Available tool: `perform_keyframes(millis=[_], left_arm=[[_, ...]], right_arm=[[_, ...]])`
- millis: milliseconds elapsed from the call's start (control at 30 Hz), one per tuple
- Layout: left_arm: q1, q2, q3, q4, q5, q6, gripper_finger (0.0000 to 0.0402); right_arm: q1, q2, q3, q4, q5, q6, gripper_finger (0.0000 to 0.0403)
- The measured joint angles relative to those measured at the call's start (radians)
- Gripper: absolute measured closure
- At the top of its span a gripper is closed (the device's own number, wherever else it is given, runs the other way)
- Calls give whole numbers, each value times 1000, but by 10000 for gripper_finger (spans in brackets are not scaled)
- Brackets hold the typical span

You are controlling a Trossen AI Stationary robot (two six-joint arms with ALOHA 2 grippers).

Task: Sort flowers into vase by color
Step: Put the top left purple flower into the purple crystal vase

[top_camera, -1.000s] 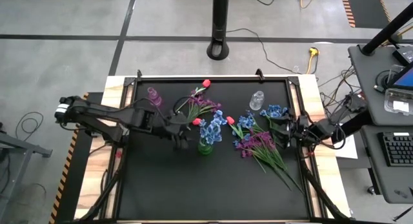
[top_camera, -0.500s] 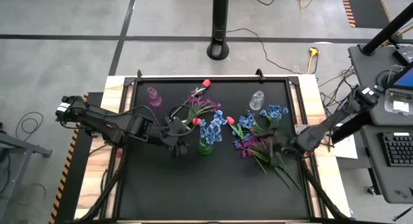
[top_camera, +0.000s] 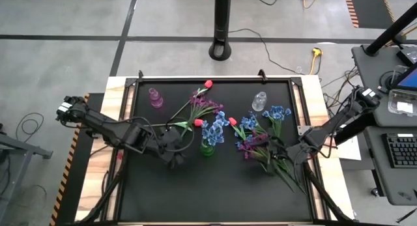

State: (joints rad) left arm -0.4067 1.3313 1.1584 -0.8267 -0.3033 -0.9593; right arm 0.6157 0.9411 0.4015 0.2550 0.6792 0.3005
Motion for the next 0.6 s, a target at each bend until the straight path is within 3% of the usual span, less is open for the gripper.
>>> perform_keyframes(millis=[600], left_arm=[[-78,57,-18,-176,-28,-80,160]], right_arm=[[6,-10,0,-92,-7,67,177]])
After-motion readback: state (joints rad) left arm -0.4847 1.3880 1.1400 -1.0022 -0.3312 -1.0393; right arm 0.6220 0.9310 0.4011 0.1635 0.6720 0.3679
